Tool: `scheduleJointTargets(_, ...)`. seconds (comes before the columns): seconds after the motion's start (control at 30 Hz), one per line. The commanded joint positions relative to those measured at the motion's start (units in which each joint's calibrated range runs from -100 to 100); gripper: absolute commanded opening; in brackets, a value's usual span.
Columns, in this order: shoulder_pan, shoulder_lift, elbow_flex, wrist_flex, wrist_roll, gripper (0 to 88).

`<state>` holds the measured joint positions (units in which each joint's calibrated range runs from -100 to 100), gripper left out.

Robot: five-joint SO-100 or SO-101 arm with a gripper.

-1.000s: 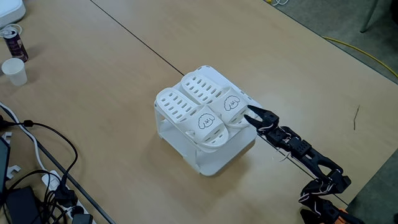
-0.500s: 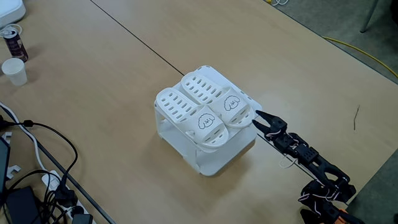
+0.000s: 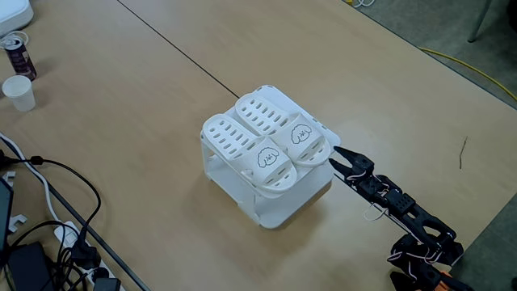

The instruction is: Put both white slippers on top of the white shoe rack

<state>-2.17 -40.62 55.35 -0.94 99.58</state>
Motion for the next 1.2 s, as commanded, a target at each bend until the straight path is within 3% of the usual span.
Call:
scheduleJointTargets(0.0, -0.3, -1.7, -0.3, -0.2, 0.4, 19.4)
scheduleJointTargets(0.87, -0.3, 6.3, -10.7, -0.2, 0.4, 19.4)
scheduleJointTargets(1.17, -1.2, 3.9, -4.6, -0.2, 0.4, 19.4)
